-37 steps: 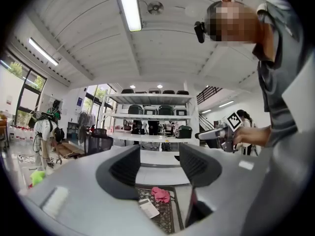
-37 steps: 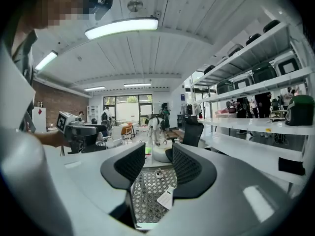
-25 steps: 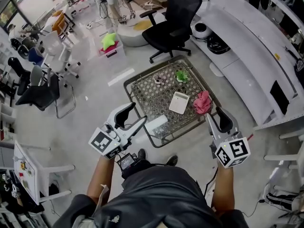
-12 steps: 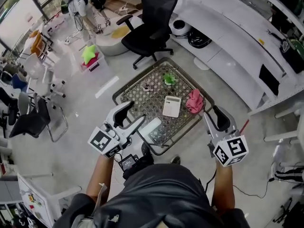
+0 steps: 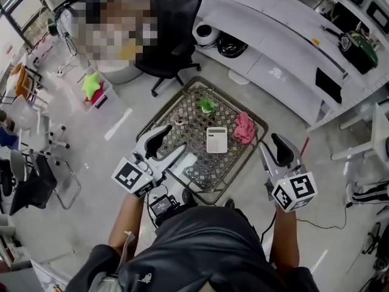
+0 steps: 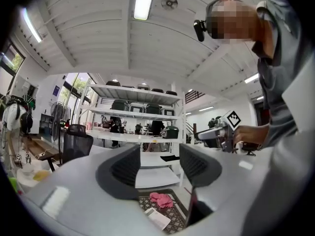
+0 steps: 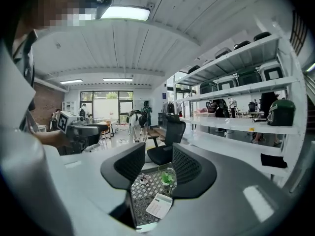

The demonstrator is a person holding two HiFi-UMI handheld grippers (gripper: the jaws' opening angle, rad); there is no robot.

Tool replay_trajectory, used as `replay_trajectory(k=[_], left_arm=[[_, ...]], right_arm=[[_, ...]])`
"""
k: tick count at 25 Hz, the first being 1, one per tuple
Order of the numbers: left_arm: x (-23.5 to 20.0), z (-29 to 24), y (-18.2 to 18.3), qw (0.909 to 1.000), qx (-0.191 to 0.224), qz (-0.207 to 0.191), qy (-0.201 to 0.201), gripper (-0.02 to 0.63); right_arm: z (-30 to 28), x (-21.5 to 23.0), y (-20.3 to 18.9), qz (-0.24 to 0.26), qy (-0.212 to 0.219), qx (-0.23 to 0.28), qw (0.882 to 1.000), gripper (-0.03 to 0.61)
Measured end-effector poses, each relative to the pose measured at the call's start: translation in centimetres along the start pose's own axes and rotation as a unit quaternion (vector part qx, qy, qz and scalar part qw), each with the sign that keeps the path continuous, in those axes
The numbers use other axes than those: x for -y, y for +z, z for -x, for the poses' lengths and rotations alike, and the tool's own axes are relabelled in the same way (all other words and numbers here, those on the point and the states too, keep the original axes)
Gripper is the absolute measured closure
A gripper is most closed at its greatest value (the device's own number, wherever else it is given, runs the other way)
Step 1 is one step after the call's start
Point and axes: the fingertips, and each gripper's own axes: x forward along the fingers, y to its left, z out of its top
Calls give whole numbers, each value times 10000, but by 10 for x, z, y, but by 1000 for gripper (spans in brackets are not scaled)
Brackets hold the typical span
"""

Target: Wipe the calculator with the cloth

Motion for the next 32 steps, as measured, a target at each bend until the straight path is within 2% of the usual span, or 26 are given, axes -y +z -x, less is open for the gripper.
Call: replay_trajectory(k=[4,8,15,19,25,29,32], left_arm=[[-25,5,-8,9997,154,-109,-171,325],[-35,3,-14,9991,131,-84,-394,325],[-54,-9,-26,9993,27,-10,-363,325],[-64,-17,-28,9998,-103,-16,-177,325],[-74,-31,-31,9988,-358,257,221,325],[-85,-42,-39,9984,-265,290,408,325],[-90,-52,-51,9960,-506,486,552,325]], right_arm=[[-8,-12,0,23,-243,-18,9997,426],[-11,-17,-3,60,-474,-151,9987,426],[-38,5,-27,-152,-535,-432,9975,426],[-63,29,-45,-324,-427,-584,9969,426],[-105,72,-87,-598,-235,-886,9940,426],[-135,98,-115,-918,-75,-1063,9901,426],[-160,118,-147,-1039,-37,-1356,9853,426]])
